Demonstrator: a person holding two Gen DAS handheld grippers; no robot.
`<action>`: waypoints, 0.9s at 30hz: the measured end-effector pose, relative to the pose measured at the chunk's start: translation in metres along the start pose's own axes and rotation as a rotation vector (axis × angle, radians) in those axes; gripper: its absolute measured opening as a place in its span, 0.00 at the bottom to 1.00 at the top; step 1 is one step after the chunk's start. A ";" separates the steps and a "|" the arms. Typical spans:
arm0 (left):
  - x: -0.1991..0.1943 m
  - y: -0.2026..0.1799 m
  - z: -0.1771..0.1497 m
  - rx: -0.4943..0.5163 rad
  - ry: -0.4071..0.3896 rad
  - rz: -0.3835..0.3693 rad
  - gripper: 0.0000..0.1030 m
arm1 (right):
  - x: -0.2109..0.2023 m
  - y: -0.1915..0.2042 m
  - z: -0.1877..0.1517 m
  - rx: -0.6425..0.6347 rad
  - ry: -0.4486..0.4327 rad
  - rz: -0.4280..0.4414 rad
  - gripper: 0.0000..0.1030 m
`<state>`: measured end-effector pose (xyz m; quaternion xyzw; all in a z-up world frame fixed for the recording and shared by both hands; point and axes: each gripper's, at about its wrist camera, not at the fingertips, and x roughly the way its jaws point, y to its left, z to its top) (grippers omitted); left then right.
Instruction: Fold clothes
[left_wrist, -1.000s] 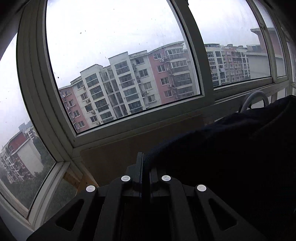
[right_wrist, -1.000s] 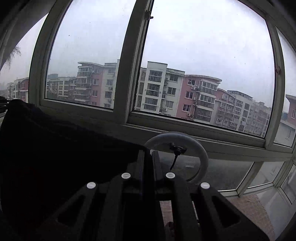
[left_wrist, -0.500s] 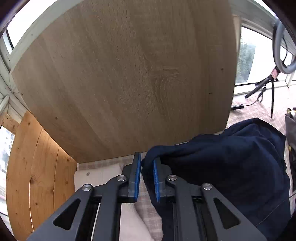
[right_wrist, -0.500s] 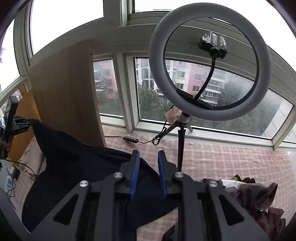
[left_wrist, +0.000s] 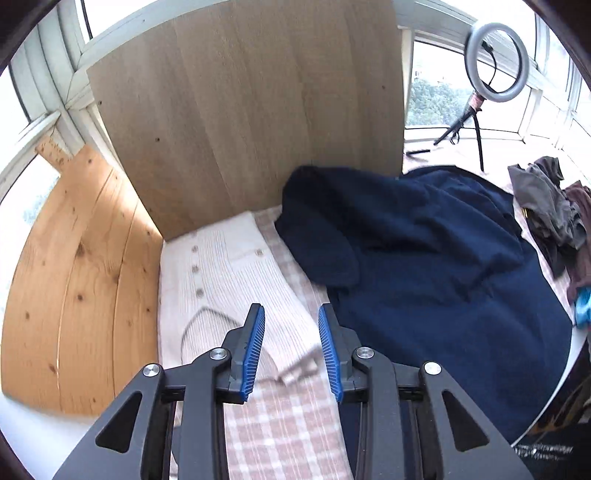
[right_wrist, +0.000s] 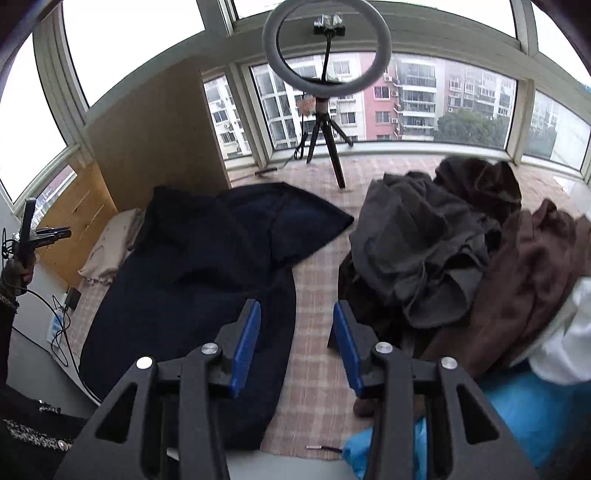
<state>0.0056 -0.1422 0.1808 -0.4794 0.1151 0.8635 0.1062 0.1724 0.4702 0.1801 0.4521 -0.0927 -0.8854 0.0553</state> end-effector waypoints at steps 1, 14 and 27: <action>-0.001 -0.002 -0.019 -0.002 0.029 -0.027 0.32 | 0.008 0.000 -0.011 0.010 0.024 0.007 0.39; 0.041 -0.063 -0.213 -0.214 0.311 -0.186 0.39 | 0.106 0.007 -0.103 0.092 0.244 0.130 0.39; 0.032 -0.083 -0.210 -0.283 0.276 -0.162 0.03 | 0.127 0.024 -0.081 -0.010 0.324 0.247 0.25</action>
